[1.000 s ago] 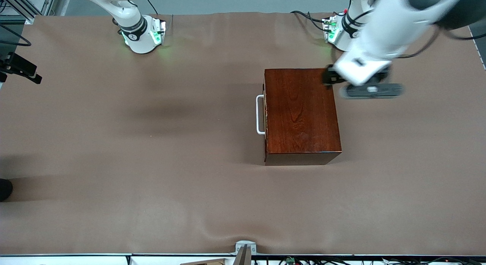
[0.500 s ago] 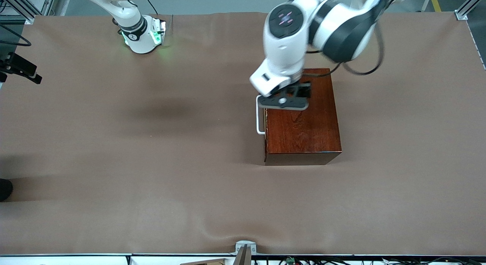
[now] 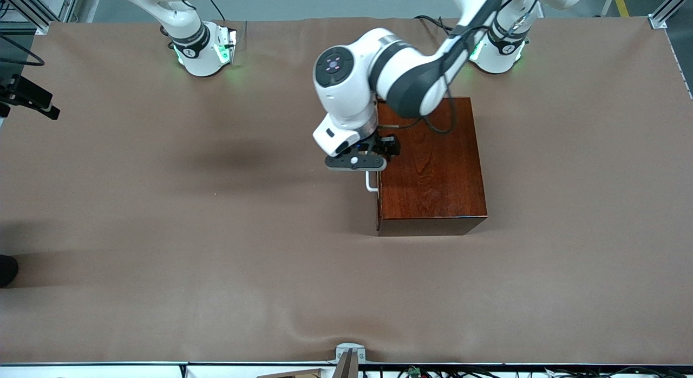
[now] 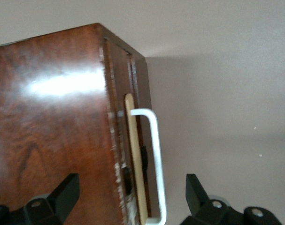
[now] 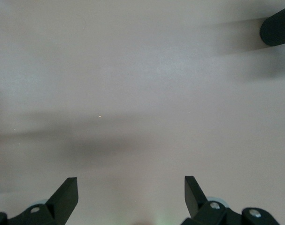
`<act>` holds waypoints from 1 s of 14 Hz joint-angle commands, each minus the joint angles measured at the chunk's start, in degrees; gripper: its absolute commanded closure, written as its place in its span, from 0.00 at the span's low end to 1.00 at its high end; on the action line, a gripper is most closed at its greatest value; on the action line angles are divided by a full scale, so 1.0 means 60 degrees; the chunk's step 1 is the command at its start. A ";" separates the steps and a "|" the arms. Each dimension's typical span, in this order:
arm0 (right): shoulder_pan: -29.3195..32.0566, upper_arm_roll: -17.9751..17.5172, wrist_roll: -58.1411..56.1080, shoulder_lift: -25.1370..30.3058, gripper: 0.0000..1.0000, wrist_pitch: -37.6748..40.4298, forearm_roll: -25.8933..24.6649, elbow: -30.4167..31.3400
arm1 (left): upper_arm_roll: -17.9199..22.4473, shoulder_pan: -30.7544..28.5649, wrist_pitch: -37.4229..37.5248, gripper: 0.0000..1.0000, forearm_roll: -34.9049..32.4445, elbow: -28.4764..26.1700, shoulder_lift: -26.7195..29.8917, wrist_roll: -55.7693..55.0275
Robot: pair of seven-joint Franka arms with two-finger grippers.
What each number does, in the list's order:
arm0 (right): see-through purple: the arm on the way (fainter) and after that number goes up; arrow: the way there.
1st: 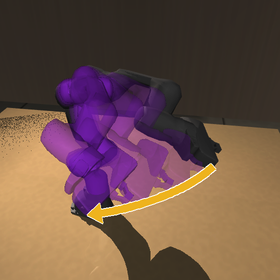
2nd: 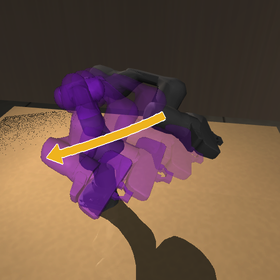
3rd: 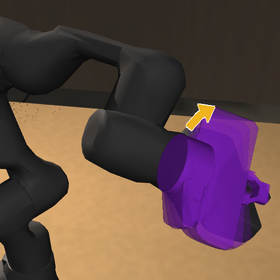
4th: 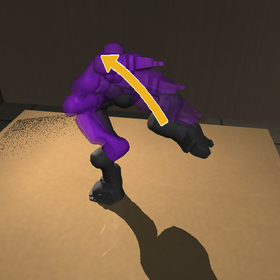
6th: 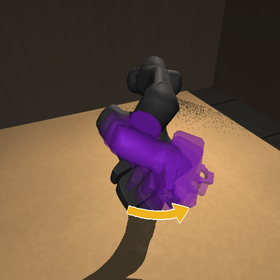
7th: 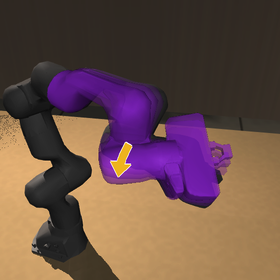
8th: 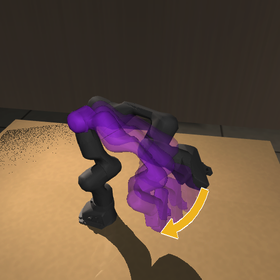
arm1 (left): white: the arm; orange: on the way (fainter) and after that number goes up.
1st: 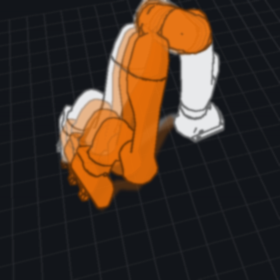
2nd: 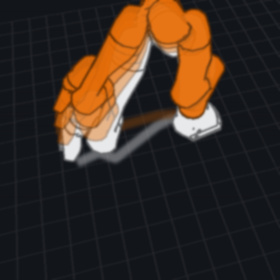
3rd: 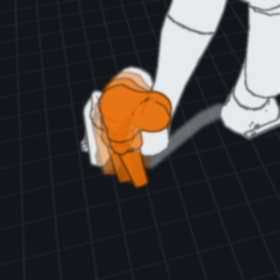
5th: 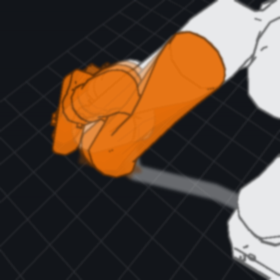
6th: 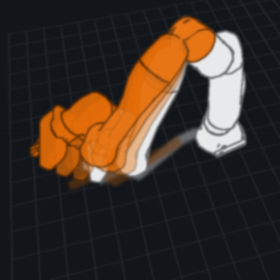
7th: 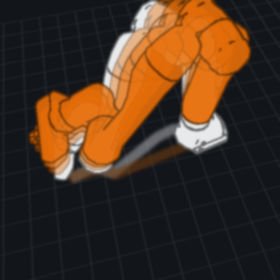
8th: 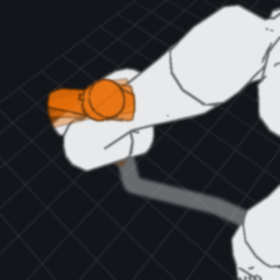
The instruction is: Open drawer, take yellow block, close drawer
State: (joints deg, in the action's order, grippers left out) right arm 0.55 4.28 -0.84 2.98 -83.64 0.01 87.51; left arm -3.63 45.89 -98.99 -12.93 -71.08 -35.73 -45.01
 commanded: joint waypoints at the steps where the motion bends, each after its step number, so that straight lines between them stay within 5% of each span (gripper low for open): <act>1: 0.0303 -0.0157 -0.0065 -0.0043 0.00 0.0083 0.0203 -0.0113 | 0.0911 0.0977 -0.0142 0.00 -0.0248 0.0771 -0.0666 -0.0525; 14: 0.0304 -0.0157 -0.0064 -0.0043 0.00 0.0083 0.0203 -0.0113 | 0.1030 0.1448 -0.0289 0.00 -0.0291 0.0698 -0.1705 -0.2063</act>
State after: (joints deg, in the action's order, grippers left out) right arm 0.60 4.32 -0.83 2.97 -83.64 0.01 87.51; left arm 1.83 53.91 -101.13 -12.93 -69.07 -44.38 -55.76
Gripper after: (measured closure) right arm 0.000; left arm 0.000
